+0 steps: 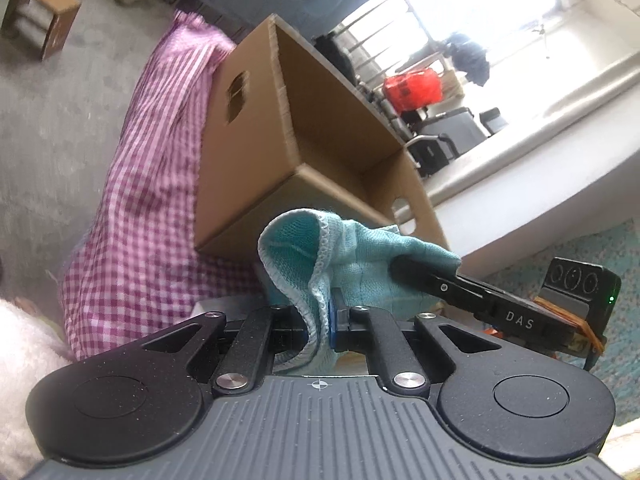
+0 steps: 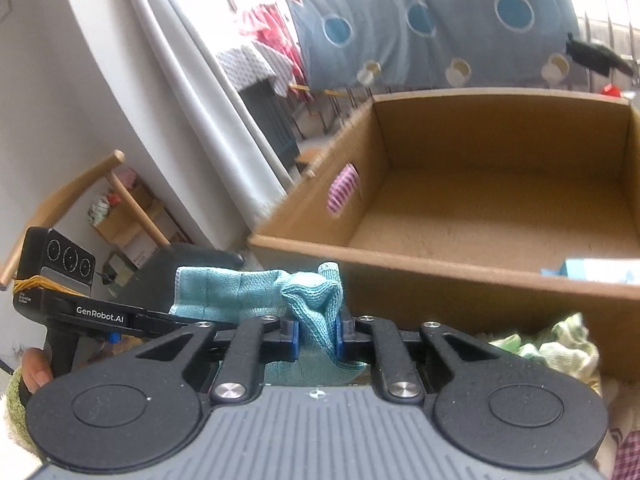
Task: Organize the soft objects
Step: 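Carry the teal towel with both grippers into the cardboard box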
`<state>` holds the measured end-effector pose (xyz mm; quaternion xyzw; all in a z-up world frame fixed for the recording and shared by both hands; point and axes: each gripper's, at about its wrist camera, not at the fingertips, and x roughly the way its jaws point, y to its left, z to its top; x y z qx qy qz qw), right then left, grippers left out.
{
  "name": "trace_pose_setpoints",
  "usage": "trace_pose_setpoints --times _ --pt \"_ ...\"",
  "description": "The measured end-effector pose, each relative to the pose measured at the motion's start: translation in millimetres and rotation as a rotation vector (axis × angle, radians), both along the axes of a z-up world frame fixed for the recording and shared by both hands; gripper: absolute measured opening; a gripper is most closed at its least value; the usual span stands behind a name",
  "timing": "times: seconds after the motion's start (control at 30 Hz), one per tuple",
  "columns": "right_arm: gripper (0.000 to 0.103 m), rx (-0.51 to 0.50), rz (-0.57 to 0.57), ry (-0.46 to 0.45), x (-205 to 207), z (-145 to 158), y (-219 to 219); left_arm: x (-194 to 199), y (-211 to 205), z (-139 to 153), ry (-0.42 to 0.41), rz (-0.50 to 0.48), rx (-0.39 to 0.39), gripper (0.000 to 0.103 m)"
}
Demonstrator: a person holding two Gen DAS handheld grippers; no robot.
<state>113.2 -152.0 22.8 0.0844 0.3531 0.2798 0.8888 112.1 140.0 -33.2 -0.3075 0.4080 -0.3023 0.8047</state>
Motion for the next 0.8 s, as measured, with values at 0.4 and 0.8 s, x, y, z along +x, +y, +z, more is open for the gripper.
trace_pose_setpoints --times 0.4,0.8 --pt "0.016 0.105 -0.009 -0.211 -27.4 72.6 -43.3 11.0 -43.0 84.3 -0.139 -0.056 0.020 0.006" --pt "0.016 -0.020 -0.133 -0.101 102.4 97.3 -129.9 183.4 -176.9 82.0 -0.033 -0.229 0.223 0.006"
